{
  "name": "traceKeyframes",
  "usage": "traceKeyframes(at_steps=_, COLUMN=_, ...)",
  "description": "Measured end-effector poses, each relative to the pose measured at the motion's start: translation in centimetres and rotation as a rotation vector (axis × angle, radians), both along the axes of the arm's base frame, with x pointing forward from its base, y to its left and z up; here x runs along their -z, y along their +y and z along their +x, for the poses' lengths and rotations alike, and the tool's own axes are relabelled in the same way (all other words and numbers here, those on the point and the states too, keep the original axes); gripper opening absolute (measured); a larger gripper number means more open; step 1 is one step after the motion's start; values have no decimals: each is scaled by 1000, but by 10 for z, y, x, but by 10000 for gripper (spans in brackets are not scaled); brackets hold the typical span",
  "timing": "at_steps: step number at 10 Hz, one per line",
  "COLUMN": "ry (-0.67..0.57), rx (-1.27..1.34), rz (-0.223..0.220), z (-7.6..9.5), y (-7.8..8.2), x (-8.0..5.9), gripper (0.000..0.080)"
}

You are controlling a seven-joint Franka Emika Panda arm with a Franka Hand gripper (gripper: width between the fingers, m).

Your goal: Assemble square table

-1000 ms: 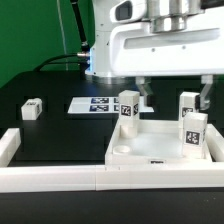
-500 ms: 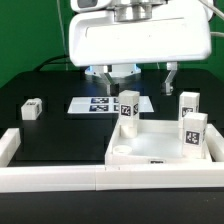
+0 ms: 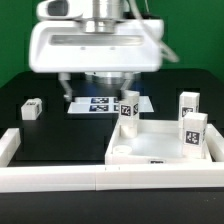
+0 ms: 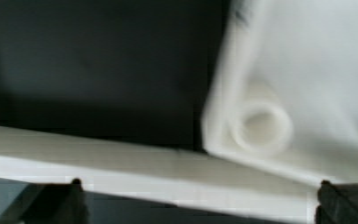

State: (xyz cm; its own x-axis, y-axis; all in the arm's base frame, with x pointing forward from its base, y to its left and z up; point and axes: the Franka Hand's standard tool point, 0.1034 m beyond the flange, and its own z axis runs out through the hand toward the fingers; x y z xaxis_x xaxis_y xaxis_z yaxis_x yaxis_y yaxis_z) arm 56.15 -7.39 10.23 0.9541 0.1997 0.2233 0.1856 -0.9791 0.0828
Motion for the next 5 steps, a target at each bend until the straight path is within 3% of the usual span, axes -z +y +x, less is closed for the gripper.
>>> traceKeyframes(at_steps=2, ry=7, rx=4, rz=-31, z=-21, y=-47, x=8, gripper=649)
traceKeyframes(at_steps=5, ry=24, rx=20, rz=-18, z=-21, y=-41, x=9, gripper=649)
